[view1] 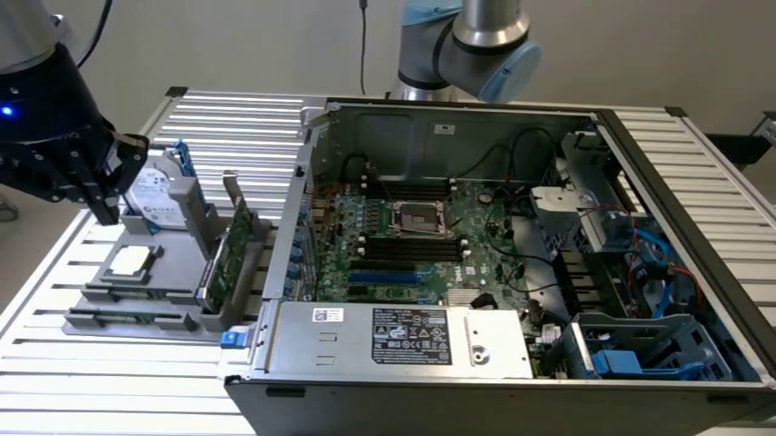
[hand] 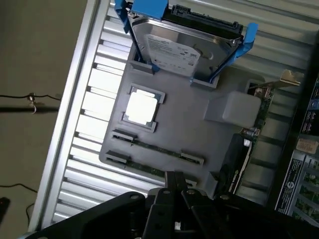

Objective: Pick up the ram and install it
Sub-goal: 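Pick up the ram and move it above insertion slot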

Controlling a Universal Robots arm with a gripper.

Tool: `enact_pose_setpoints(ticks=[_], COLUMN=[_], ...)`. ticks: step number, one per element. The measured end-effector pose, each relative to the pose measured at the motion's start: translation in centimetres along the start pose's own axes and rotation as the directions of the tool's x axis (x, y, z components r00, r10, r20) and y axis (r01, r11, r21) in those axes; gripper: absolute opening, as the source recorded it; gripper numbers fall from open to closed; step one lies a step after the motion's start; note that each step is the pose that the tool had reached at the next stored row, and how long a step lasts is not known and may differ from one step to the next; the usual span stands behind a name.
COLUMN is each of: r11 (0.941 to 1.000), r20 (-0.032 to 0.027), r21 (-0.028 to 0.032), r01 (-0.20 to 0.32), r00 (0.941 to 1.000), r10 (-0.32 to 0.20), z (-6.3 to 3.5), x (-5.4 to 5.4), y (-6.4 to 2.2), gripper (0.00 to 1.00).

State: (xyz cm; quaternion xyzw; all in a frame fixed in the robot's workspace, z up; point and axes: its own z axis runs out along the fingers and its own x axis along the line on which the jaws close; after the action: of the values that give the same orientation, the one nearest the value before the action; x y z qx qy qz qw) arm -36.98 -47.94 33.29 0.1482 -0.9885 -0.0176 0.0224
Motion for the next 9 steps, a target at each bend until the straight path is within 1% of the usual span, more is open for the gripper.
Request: enact_pose_setpoints(ticks=[2, 5, 7, 9], r11=[0.9993, 0.9958, 0.9919, 0.9865], r20=[-0.0016, -0.0038, -0.0055, -0.0072], r21=[0.0015, 0.0034, 0.0047, 0.0059], r01=[0.037, 0.091, 0.127, 0.164], r00=[0.9993, 0.9958, 0.9919, 0.9865], r10=[-0.037, -0.091, -0.127, -0.163], z=[0.13, 0.33, 0.45, 0.58], x=[-0.01, -0.01, -0.02, -0.02], y=[-0.01, -0.01, -0.02, -0.02], gripper=[0.11, 0.11, 0.11, 0.11])
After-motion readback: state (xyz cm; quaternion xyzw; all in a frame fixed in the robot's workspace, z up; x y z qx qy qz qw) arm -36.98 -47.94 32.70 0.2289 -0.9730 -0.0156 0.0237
